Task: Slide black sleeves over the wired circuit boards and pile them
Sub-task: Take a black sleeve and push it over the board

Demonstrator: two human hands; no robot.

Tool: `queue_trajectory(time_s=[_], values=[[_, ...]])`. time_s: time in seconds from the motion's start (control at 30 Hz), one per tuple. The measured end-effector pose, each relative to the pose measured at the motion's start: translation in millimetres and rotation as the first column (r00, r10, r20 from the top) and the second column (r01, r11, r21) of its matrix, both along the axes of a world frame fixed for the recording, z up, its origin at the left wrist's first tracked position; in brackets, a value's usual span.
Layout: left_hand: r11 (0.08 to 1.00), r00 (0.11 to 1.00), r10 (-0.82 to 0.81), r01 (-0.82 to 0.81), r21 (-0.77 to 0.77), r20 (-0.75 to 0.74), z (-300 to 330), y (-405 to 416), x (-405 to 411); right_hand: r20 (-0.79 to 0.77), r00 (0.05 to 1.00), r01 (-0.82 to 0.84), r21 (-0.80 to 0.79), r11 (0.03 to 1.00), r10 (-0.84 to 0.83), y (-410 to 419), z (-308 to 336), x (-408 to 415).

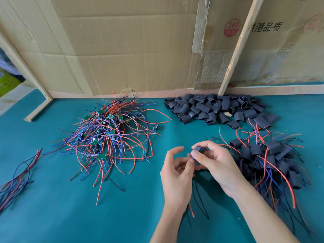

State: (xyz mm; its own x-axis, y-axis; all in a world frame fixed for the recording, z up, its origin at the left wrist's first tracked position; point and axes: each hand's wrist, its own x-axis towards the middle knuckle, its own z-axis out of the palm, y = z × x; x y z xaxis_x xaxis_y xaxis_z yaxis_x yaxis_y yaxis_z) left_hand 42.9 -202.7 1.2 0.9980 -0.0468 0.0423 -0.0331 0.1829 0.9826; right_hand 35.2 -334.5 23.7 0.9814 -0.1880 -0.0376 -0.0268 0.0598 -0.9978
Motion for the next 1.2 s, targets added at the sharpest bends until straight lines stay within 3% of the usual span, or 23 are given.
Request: queue_trajectory(time_s=[0.13, 0.23, 0.33, 0.43, 0.5, 0.6, 0.67, 0.8, 0.9, 1.0, 1.07, 1.13, 1.2], values=[[0.996, 0.997, -0.08, 0.079, 0.028, 0.012, -1, 0, 1, 0.08, 0.991, 0.119, -0.107, 0.987, -0.111, -2, 18, -2], [0.996, 0.996, -0.091, 0.091, 0.003, 0.001, -2, 0, 2, 0.171, 0.969, 0.228, -0.321, 0.919, -0.181, -13, 53, -12], [0.995, 0.996, -0.091, 0.091, -0.026, -0.003, -3, 0, 3, 0.276, 0.951, 0.282, -0.597, 0.751, -0.138, -26, 98, -32], [0.995, 0.995, -0.096, 0.096, -0.033, 0.008, -3, 0, 2, 0.298, 0.948, 0.306, -0.76, 0.574, -0.112, -44, 134, -45], [0.994, 0.995, -0.1, 0.101, -0.038, 0.008, -3, 1, 1, 0.238, 0.961, 0.277, -0.864, 0.42, -0.143, -65, 143, -45], [0.994, 0.994, -0.106, 0.106, -0.027, 0.006, -2, 2, -1, -0.142, 0.966, -0.086, -0.964, 0.253, -0.214, -105, 139, -46], [0.994, 0.994, -0.108, 0.108, -0.023, 0.004, -3, 2, -1, -0.305, 0.901, -0.231, -0.939, 0.256, -0.307, -149, 135, -50], [0.993, 0.994, -0.113, 0.113, -0.027, -0.002, -3, 2, 0, -0.277, 0.892, -0.166, -0.936, 0.311, -0.357, -148, 132, -22], [0.993, 0.993, -0.115, 0.115, -0.021, -0.004, -3, 3, 0, -0.27, 0.96, -0.234, -0.916, 0.325, -0.069, -61, 139, 21], [0.994, 0.994, -0.107, 0.107, 0.002, -0.005, -2, 3, 0, -0.35, 0.899, -0.436, -0.761, 0.481, 0.263, 7, 114, 77], [0.995, 0.995, -0.098, 0.098, 0.004, -0.008, 0, 3, 0, -0.412, 0.849, -0.522, -0.755, 0.397, 0.332, 41, 85, 117], [0.996, 0.996, -0.091, 0.091, 0.025, 0.007, 1, 3, -1, -0.399, 0.873, -0.47, -0.844, 0.261, 0.281, 66, 59, 149], [0.994, 0.994, -0.1, 0.098, 0.047, 0.037, 0, 4, -1, -0.363, 0.903, -0.412, -0.885, 0.217, 0.231, 80, 37, 167]])
